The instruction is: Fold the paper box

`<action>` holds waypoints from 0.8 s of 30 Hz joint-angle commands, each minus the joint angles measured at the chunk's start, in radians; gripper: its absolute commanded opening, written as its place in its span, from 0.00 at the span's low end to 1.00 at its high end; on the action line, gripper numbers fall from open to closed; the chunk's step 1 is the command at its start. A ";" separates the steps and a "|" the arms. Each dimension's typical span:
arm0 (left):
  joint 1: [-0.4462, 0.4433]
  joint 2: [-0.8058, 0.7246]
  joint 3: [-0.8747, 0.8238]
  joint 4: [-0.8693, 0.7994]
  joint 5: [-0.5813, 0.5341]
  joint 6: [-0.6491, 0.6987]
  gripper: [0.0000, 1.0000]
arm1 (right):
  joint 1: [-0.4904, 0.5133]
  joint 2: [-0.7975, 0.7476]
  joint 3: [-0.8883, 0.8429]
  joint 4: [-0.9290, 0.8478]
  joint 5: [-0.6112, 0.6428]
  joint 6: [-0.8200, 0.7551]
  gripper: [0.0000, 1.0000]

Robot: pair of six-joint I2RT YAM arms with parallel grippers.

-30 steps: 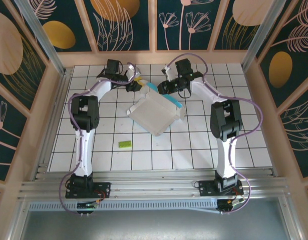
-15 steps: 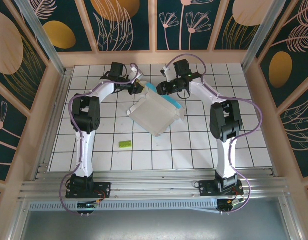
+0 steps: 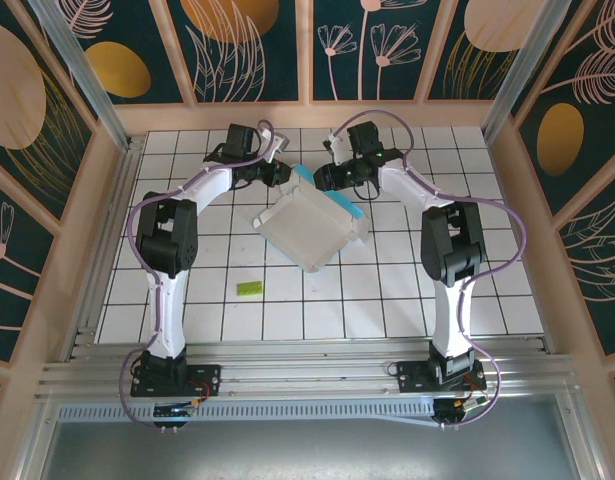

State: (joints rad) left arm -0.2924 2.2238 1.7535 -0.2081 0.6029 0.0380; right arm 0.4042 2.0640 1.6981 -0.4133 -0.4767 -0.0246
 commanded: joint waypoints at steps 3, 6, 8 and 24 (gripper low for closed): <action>-0.029 -0.019 0.012 0.023 0.059 -0.273 0.22 | 0.021 -0.011 -0.050 0.016 0.057 0.020 0.39; -0.039 -0.040 -0.014 0.065 0.089 -0.302 0.33 | 0.027 -0.010 -0.064 0.027 0.075 0.021 0.42; -0.049 -0.049 -0.021 0.021 0.026 -0.228 0.47 | 0.027 -0.008 -0.063 0.021 0.075 0.023 0.44; -0.031 0.140 0.225 -0.360 -0.215 0.275 0.48 | 0.027 -0.003 -0.051 0.007 0.073 0.020 0.43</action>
State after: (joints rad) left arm -0.3321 2.3257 1.9385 -0.4824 0.4141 0.2527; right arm 0.4225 2.0472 1.6630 -0.3691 -0.4416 -0.0082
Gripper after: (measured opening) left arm 0.489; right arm 0.428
